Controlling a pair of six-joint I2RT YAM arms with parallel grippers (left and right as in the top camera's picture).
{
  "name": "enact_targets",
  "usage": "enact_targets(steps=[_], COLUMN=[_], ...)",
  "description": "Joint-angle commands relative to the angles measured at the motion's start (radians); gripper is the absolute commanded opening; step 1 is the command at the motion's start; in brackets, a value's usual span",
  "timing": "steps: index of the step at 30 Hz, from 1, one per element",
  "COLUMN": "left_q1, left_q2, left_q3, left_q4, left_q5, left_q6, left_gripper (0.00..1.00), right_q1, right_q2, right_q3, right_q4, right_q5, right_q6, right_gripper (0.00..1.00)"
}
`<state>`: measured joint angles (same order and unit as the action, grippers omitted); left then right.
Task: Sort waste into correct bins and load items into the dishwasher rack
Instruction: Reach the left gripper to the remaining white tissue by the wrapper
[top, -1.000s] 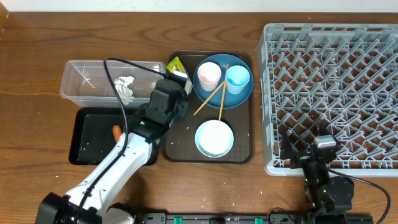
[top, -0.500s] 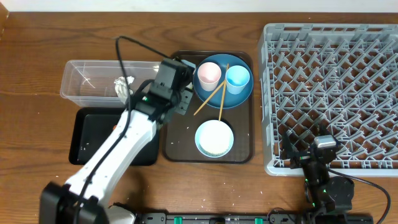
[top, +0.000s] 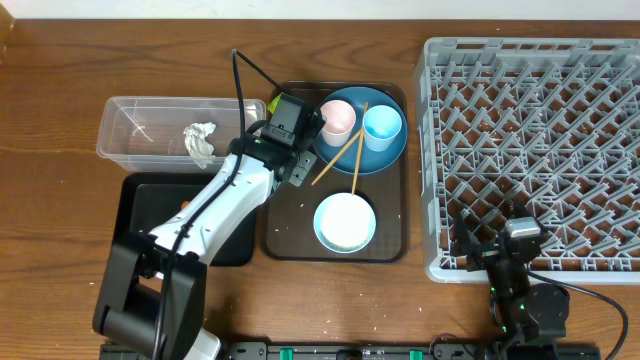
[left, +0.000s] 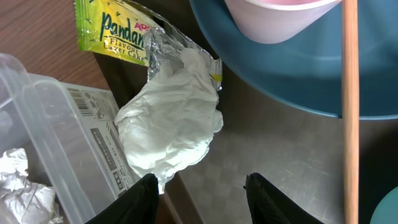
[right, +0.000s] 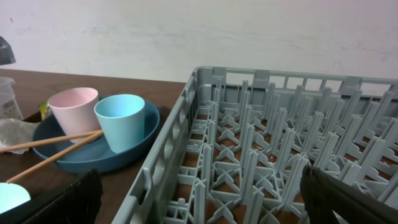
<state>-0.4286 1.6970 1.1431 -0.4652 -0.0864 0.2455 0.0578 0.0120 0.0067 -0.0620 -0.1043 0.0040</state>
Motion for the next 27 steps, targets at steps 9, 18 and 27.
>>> enact_targets(steps=[9,18,27], left_q1=[-0.002,-0.002,-0.002], left_q2=[0.04,0.049,0.05], left_q3=[0.008,0.006,-0.027], left_q4=[0.034,0.056,0.118], left_q5=[-0.019,-0.019,-0.019], left_q6=[0.063,0.072,0.103], left_gripper=[0.48,0.48,0.48], right_q1=[0.002,0.002,0.002], right_q2=[-0.005,-0.005,-0.005], right_q3=[-0.001,-0.001,-0.002], right_q4=[-0.002,-0.002,-0.002], right_q5=[-0.008,-0.008,-0.008], right_q6=[0.006,0.006,0.006], right_gripper=[0.99,0.99,0.99])
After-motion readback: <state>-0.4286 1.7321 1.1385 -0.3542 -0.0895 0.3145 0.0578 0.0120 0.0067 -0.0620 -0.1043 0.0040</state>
